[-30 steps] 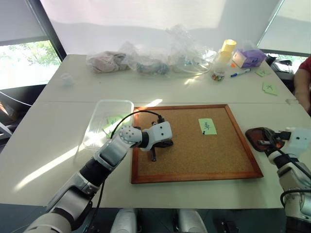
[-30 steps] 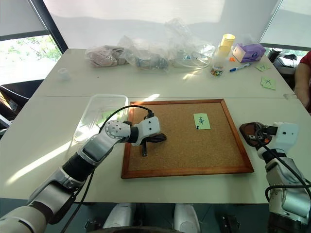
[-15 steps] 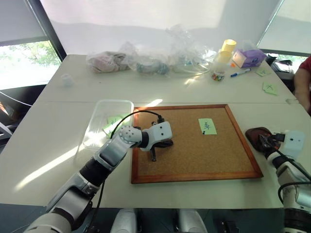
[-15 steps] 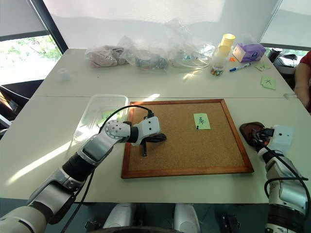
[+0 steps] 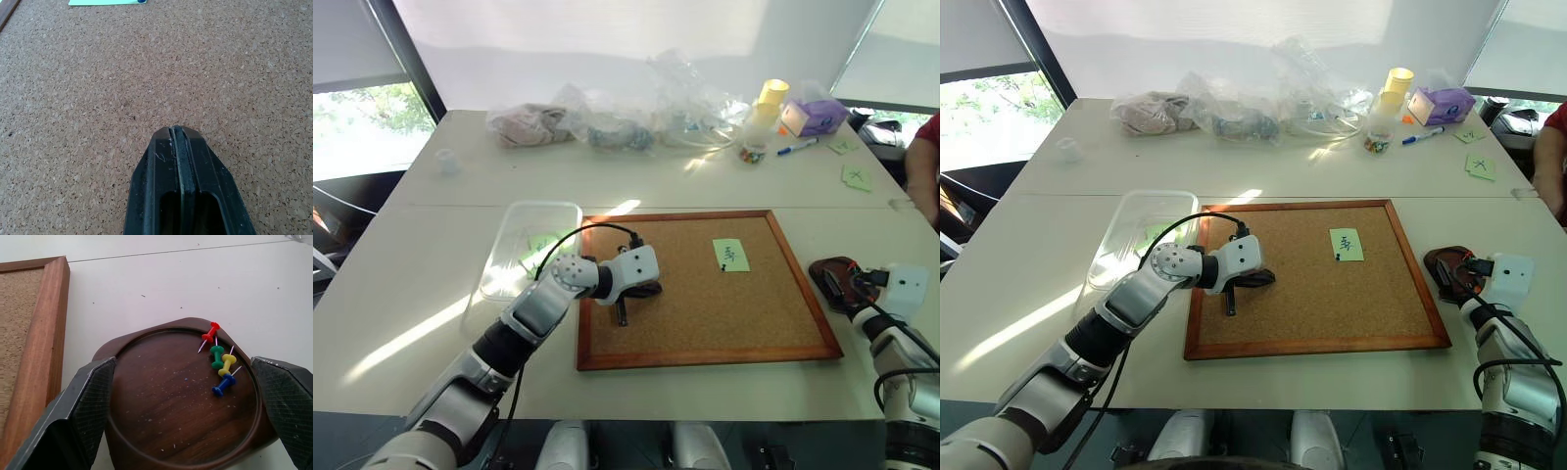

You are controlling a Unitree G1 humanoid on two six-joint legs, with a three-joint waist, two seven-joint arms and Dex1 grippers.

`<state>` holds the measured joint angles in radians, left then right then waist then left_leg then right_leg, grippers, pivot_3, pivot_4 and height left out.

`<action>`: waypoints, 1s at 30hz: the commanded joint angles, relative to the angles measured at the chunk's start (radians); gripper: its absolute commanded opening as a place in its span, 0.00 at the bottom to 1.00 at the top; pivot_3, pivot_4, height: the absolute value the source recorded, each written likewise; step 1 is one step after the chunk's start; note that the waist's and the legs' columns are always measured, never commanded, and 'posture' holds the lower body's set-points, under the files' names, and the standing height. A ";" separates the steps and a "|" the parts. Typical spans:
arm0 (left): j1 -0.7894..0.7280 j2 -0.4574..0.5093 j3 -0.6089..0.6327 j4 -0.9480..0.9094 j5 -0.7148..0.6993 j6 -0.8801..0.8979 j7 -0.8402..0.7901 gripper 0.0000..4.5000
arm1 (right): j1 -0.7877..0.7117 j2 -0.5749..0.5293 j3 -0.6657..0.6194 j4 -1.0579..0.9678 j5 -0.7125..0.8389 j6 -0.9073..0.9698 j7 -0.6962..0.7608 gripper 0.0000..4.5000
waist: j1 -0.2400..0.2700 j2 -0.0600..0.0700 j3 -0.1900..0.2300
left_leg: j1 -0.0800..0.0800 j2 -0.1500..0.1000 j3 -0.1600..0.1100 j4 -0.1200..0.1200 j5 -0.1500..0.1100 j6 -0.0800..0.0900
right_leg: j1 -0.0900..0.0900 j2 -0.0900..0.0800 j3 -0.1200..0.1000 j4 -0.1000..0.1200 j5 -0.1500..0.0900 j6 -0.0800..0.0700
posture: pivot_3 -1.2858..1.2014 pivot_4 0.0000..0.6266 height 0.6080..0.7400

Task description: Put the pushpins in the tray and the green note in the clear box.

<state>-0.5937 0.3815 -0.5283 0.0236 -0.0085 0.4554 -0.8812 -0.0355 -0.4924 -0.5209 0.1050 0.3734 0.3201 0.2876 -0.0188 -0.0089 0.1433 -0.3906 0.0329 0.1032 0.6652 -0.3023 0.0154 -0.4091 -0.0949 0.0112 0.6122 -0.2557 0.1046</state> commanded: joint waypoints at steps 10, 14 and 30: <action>0.043 0.039 -0.023 0.070 0.061 0.075 0.012 0.00 | 0.040 -0.006 0.078 -0.368 0.194 0.117 0.150 1.00 | 0.001 -0.001 0.001 | 0.000 0.001 0.000 0.000 0.000 0.000 | 0.000 0.001 0.000 0.000 0.000 0.000 | 0.52 0.24 1.00; 0.044 0.037 -0.024 0.069 0.060 0.074 0.013 0.00 | 0.043 0.011 0.200 -0.417 0.169 0.148 0.167 1.00 | 0.001 -0.001 0.001 | 0.000 0.001 0.000 0.000 0.000 0.000 | 0.000 0.000 0.000 0.000 0.000 0.000 | 0.52 0.24 1.00; 0.050 0.038 -0.021 0.060 0.060 0.081 0.020 0.00 | -0.043 0.073 0.370 -0.258 0.023 0.088 0.161 1.00 | 0.000 -0.001 0.001 | -0.001 0.001 -0.001 -0.001 -0.001 -0.001 | -0.002 -0.002 0.000 0.000 0.000 0.000 | 0.52 0.24 1.00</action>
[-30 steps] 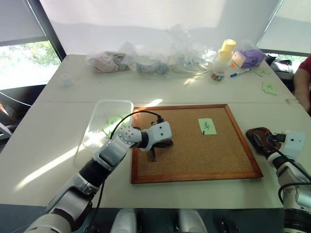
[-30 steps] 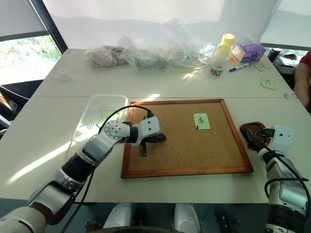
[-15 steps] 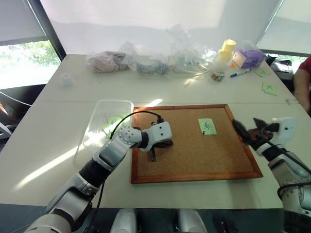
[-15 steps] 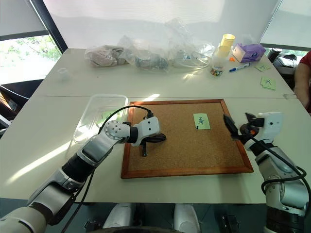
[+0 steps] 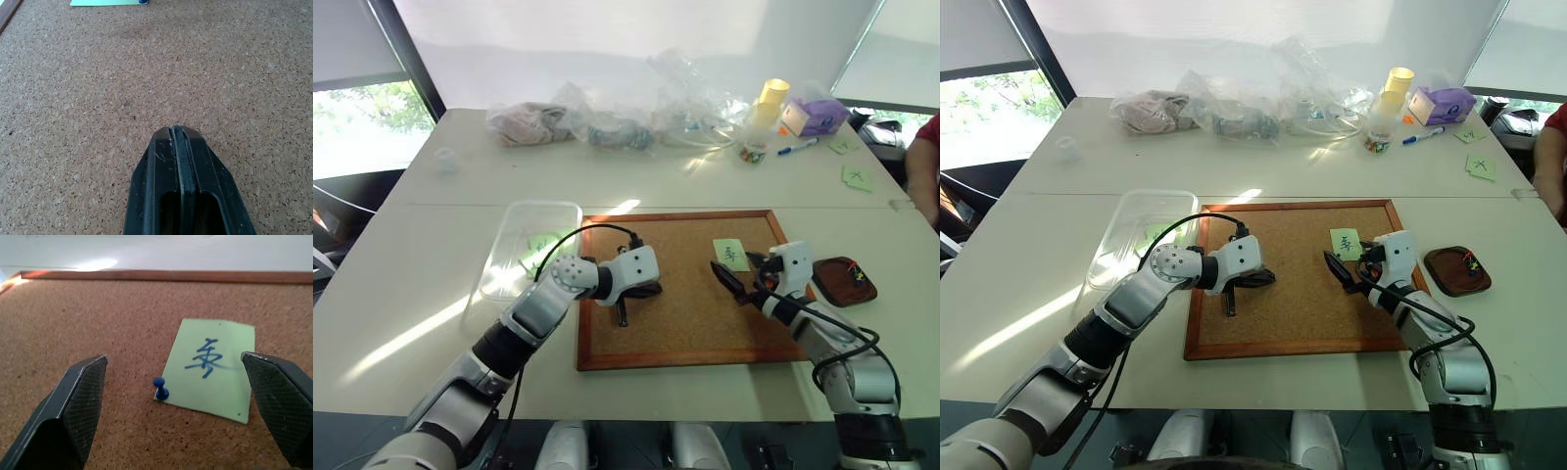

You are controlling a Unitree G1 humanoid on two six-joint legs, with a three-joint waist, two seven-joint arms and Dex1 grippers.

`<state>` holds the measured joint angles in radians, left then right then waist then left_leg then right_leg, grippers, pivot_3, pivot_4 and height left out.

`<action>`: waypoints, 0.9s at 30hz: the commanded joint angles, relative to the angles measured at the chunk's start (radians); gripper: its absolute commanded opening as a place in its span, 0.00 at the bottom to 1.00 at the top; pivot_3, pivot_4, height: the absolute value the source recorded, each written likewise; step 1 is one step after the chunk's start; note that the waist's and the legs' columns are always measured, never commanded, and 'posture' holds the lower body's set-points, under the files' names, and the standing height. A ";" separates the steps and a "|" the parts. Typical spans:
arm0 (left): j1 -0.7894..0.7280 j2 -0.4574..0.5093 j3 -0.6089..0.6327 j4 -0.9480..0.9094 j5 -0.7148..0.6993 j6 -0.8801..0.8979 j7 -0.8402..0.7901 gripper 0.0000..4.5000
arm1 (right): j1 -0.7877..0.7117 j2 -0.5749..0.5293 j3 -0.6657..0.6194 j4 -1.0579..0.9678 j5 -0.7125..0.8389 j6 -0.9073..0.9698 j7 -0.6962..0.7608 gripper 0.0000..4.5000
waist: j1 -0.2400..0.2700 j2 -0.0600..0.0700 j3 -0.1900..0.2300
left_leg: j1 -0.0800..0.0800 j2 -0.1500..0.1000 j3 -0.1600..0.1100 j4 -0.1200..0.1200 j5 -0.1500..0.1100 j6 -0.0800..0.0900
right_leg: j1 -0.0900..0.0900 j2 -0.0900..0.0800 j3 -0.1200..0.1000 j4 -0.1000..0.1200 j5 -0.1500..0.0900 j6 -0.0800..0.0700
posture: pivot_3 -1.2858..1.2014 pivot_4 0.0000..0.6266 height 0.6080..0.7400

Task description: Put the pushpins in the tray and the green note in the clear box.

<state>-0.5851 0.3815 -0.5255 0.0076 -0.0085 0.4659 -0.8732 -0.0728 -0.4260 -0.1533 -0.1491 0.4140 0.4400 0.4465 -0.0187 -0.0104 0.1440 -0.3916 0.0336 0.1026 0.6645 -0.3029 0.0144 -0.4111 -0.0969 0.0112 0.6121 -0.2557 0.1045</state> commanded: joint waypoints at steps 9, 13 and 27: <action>0.041 0.041 -0.024 0.074 0.062 0.074 0.011 0.00 | -0.004 0.024 -0.002 0.010 -0.027 -0.046 0.010 0.08 | -0.001 0.000 0.000 | 0.000 0.000 0.000 -0.001 -0.001 -0.001 | 0.000 0.000 0.000 0.000 0.000 0.000 | 0.52 0.24 1.00; 0.040 0.043 -0.025 0.076 0.062 0.073 0.010 0.00 | 0.001 0.026 -0.005 0.006 -0.027 -0.043 0.014 0.01 | -0.001 0.000 0.000 | 0.000 0.000 0.000 -0.001 -0.001 -0.001 | 0.000 0.000 0.000 0.000 0.000 0.000 | 0.52 0.24 1.00; 0.037 0.056 -0.037 0.097 0.075 0.072 0.004 0.00 | 0.005 0.040 -0.059 -0.023 -0.032 -0.136 -0.020 0.01 | 0.001 0.001 0.000 | -0.001 0.000 0.000 -0.001 -0.001 -0.002 | -0.001 -0.001 0.000 0.000 0.000 0.000 | 0.52 0.24 1.00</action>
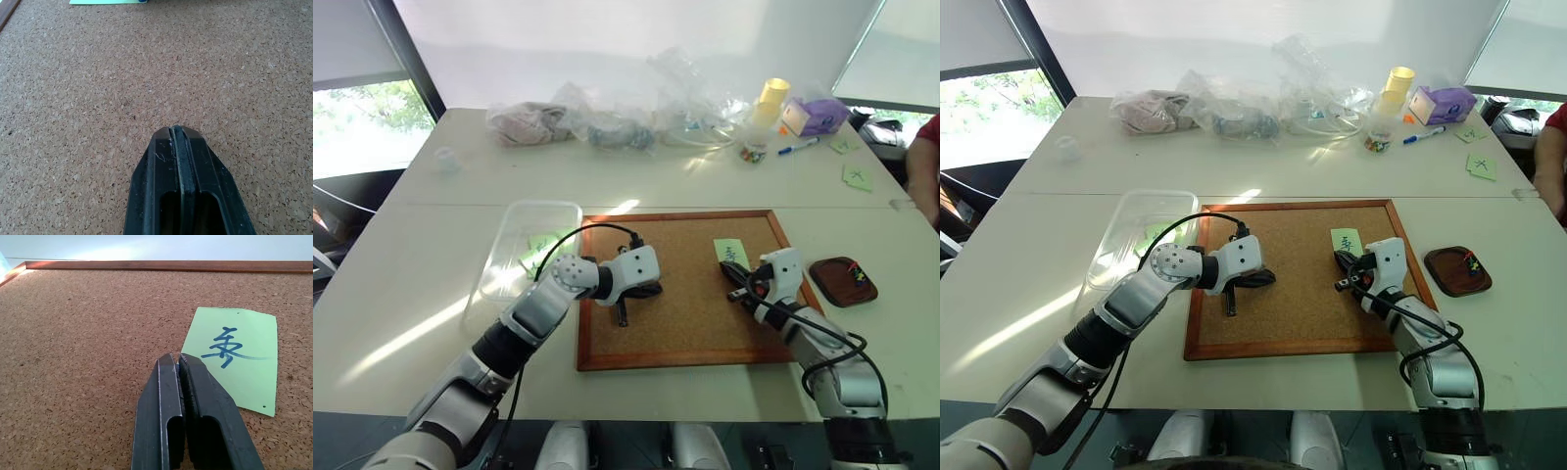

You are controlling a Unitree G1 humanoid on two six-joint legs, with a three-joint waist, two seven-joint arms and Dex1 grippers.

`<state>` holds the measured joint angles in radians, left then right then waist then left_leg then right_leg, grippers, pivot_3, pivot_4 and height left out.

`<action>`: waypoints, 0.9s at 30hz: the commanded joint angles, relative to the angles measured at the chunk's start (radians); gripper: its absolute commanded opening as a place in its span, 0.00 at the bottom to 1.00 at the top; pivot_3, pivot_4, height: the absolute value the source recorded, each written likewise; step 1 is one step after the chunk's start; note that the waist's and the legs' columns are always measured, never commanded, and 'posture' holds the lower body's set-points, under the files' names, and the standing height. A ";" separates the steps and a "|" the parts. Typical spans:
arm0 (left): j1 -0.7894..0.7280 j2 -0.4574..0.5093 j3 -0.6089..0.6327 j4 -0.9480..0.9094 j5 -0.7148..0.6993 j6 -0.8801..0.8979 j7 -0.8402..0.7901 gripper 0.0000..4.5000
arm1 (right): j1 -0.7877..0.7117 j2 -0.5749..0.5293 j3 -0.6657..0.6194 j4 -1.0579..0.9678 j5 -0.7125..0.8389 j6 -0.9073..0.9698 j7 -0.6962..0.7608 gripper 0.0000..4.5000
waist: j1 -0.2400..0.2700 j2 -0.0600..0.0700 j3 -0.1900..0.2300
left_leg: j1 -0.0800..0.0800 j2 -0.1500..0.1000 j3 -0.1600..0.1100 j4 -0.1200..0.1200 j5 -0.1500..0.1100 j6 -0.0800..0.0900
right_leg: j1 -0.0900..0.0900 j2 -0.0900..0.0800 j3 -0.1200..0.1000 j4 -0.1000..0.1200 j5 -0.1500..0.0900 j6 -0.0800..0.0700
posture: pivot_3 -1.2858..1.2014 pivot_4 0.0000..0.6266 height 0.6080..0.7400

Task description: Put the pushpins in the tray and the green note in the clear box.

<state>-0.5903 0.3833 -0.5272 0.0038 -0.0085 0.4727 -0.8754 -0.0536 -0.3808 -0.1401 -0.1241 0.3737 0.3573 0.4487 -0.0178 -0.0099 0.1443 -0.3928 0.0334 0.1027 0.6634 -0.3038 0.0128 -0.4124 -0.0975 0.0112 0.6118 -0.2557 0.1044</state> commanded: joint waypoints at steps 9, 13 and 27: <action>0.052 0.065 -0.048 0.099 0.077 0.075 0.000 0.00 | -0.016 -0.008 -0.095 -0.089 0.024 -0.057 -0.023 0.01 | -0.001 0.001 0.001 | 0.000 0.000 0.000 0.000 0.000 0.000 | 0.000 0.000 0.000 0.000 0.000 0.000 | 0.52 0.24 1.00; 0.055 0.065 -0.049 0.096 0.076 0.077 0.000 0.00 | -0.017 -0.007 -0.104 -0.106 0.026 -0.052 -0.023 0.01 | -0.003 0.000 0.000 | 0.000 0.000 0.000 0.000 0.000 0.000 | 0.000 0.000 0.000 0.000 0.000 0.000 | 0.52 0.24 1.00; 0.048 -0.242 0.382 -0.093 -0.443 0.436 0.070 0.33 | 0.003 -0.018 -0.103 -0.156 0.019 -0.041 -0.015 0.00 | 0.005 0.003 0.003 | -0.015 -0.001 0.000 0.002 0.002 0.002 | -0.015 0.000 -0.001 0.001 0.000 0.000 | 0.52 0.24 1.00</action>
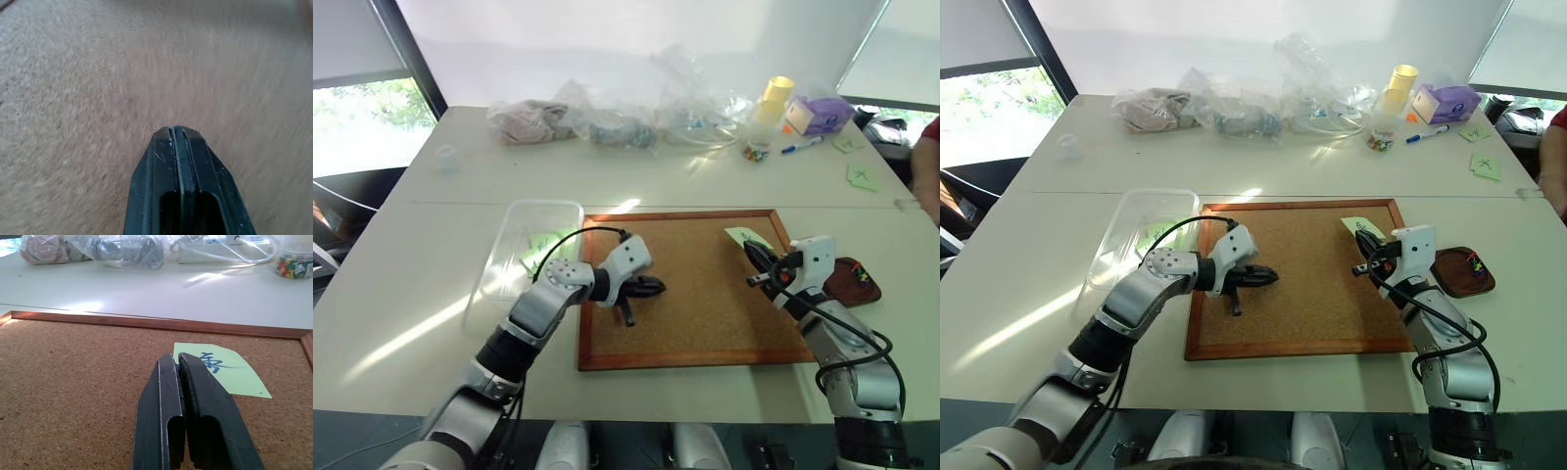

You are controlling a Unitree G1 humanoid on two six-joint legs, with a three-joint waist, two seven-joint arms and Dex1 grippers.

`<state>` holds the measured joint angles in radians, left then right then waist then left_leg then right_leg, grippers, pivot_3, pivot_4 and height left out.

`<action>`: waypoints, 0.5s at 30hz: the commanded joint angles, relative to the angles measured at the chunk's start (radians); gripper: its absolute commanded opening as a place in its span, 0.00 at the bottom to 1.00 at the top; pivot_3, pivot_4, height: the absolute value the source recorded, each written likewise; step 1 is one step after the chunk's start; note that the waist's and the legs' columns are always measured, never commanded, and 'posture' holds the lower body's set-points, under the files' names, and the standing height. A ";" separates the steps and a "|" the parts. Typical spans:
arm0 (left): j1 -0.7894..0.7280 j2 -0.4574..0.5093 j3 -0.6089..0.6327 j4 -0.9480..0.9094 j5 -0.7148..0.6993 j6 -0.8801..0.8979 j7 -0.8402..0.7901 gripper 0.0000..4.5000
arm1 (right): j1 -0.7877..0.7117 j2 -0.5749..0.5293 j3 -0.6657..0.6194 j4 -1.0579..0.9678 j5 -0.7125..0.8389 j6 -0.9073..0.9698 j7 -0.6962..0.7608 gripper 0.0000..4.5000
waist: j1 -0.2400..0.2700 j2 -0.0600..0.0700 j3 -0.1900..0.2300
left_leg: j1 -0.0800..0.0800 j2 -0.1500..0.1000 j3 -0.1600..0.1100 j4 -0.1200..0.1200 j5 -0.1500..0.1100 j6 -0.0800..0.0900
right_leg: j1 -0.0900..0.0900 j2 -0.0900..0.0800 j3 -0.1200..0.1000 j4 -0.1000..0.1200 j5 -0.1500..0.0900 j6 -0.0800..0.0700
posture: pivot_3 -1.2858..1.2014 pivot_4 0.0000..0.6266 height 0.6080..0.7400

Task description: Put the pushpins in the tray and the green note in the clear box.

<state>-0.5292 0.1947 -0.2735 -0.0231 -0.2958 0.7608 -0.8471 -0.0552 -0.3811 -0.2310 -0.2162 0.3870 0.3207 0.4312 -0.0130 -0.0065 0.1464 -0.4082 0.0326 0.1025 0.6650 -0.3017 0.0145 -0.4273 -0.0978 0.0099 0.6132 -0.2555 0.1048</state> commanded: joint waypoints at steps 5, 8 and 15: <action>-0.039 -0.181 0.276 -0.106 -0.332 0.323 0.157 0.86 | 0.019 -0.039 -0.024 -0.127 0.015 0.016 0.002 0.00 | 0.002 0.000 0.001 | -0.003 -0.001 0.000 0.001 0.001 0.000 | -0.002 0.003 -0.007 0.000 0.002 0.004 | 0.52 0.24 1.00; -0.067 -0.236 0.305 -0.073 -0.355 0.342 0.226 0.99 | 0.027 -0.053 -0.026 -0.169 0.017 0.029 0.003 0.00 | 0.004 -0.002 0.002 | -0.003 -0.001 -0.001 0.003 0.000 0.001 | 0.001 0.006 -0.010 -0.001 0.002 0.005 | 0.52 0.24 1.00; -0.288 -0.420 0.492 0.302 -0.430 0.316 0.408 0.99 | 0.043 -0.068 -0.045 -0.328 0.038 0.086 -0.030 0.00 | 0.012 -0.012 0.009 | -0.004 -0.004 -0.006 0.011 0.001 0.003 | 0.005 0.010 -0.011 -0.001 0.001 0.005 | 0.52 0.24 1.00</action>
<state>-0.7905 -0.1638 0.1911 0.2424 -0.6934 1.0976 -0.4573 -0.0086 -0.4422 -0.2530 -0.4853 0.4070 0.4032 0.4143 -0.0009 -0.0187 0.1557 -0.4119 0.0284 0.0947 0.6762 -0.3009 0.0175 -0.4221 -0.0875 -0.0011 0.6124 -0.2541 0.1096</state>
